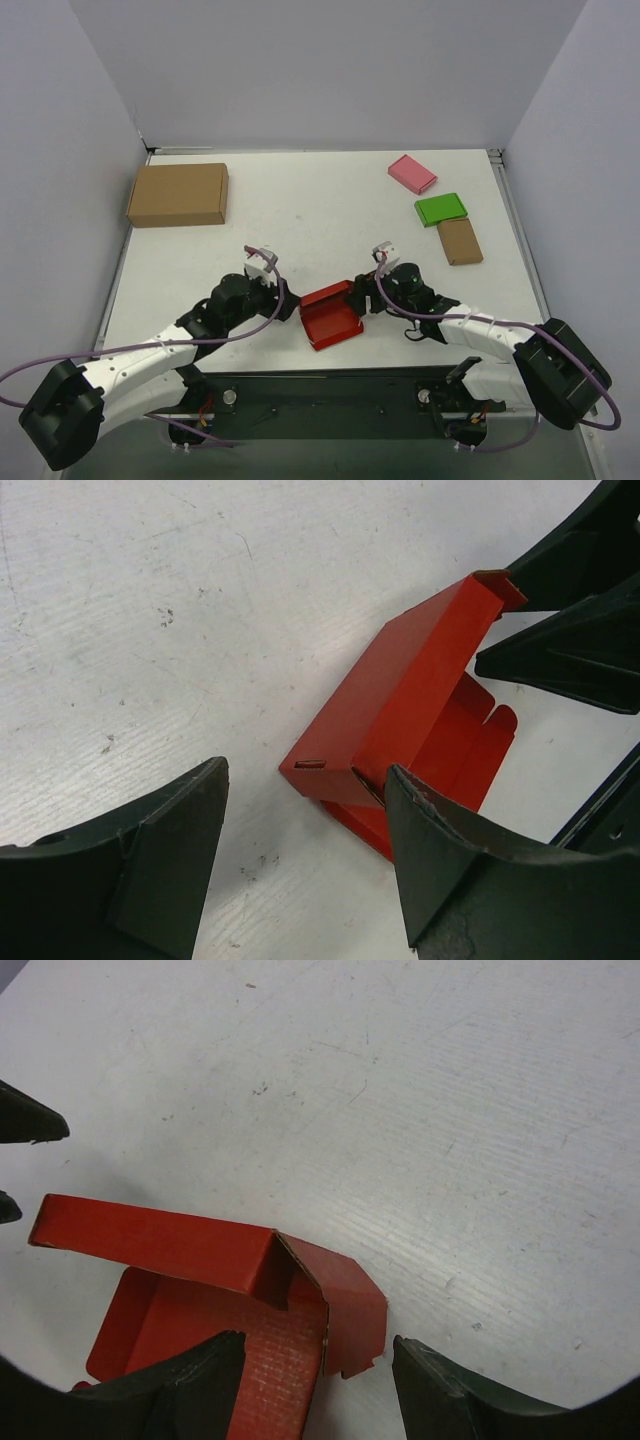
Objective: Fold the paper box
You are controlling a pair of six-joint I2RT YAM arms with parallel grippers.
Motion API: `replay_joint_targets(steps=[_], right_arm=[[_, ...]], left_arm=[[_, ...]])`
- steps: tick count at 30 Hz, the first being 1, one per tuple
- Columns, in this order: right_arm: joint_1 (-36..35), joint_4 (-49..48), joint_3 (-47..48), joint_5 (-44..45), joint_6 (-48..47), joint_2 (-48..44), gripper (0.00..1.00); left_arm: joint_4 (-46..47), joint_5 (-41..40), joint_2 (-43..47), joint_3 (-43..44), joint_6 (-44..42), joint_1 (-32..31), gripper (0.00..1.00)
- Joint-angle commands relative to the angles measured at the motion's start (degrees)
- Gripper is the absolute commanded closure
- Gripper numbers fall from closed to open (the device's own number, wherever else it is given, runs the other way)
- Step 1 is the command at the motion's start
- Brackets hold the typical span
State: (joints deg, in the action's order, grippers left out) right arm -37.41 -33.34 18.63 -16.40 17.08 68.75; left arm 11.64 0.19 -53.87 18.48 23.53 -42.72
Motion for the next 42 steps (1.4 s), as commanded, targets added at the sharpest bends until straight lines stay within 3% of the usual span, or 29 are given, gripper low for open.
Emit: replay_joint_targets(steps=[1, 11, 17, 22, 27, 35, 42], right_arm=[[-1.0, 0.7, -0.6, 4.4, -3.1, -1.3, 0.42], [-3.0, 0.1, 4.0, 5.7, -5.1, 3.9, 0.60], [-4.1, 4.4, 6.4, 8.5, -4.5, 5.2, 0.99], [-4.0, 10.8, 9.3, 11.9, -1.8, 5.2, 1.00], [-4.0, 24.1, 14.8, 14.5, 1.2, 5.6, 1.00], [-3.9, 37.0, 22.6, 14.1, 5.9, 8.4, 1.00], [-4.1, 41.2, 26.9, 12.2, 7.6, 10.1, 1.00]], left_arm=[[2.2, 0.8, 2.4, -0.7, 0.6, -0.1, 0.27], [1.0, 1.9, 3.1, -2.1, 0.6, -0.2, 0.28], [0.9, 1.7, 5.3, -3.4, -0.4, -0.3, 0.28], [0.3, -1.8, 8.2, -4.4, -0.3, -0.3, 0.27], [2.2, -1.7, 10.7, -5.6, -1.7, -0.3, 0.27], [4.8, -0.8, 4.7, -3.4, -4.7, -0.9, 0.27], [7.3, -5.0, -1.1, -0.8, -6.8, -2.6, 0.27]])
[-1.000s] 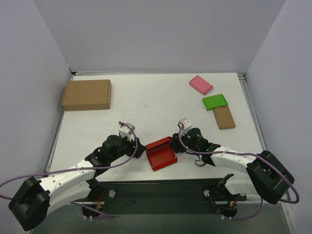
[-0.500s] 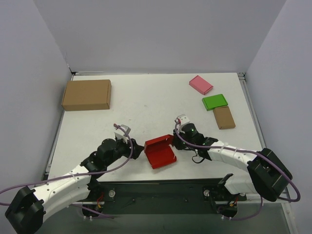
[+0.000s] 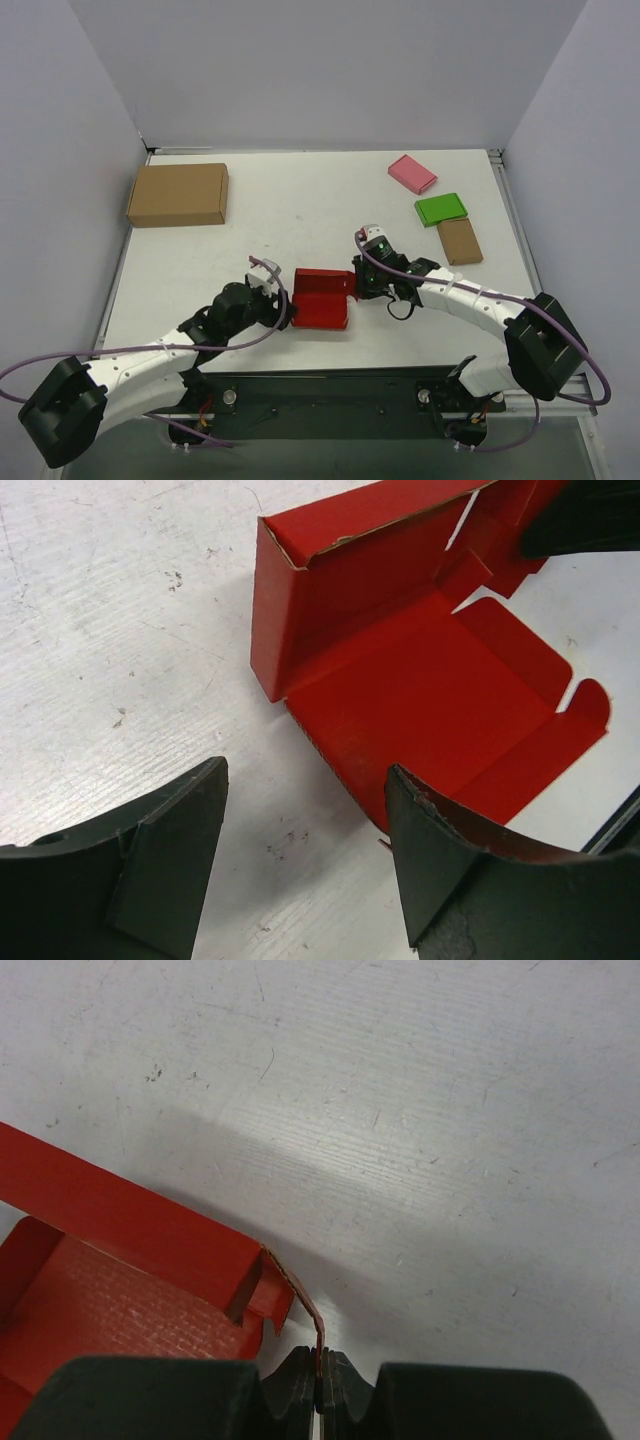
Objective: Fold the paper box
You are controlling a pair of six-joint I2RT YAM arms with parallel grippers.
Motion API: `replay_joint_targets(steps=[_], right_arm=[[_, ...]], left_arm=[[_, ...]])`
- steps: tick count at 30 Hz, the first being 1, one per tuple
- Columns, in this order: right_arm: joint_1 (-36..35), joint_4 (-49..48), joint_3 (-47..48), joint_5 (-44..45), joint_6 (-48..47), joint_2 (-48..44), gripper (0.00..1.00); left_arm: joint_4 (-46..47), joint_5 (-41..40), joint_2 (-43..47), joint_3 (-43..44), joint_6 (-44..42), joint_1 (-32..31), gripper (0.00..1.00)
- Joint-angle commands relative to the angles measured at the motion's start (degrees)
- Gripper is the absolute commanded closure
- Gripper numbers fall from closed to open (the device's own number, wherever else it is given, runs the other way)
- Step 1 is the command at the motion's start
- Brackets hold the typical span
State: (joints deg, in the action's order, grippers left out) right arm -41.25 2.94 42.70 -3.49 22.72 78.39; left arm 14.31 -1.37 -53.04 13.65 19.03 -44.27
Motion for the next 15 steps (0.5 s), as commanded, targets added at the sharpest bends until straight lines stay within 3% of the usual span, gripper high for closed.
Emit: replay_joint_targets(steps=[1, 15], right_arm=[[-0.2, 5.0, 3.0, -1.0, 2.0, 0.5, 1.00], [-0.8, 5.2, 3.4, -2.1, 1.5, 1.5, 1.00]], left_arm=[[4.5, -5.6, -2.9, 4.4, -2.3, -1.2, 0.27], [12.6, -7.6, -14.0, 8.2, -2.2, -0.9, 0.28]])
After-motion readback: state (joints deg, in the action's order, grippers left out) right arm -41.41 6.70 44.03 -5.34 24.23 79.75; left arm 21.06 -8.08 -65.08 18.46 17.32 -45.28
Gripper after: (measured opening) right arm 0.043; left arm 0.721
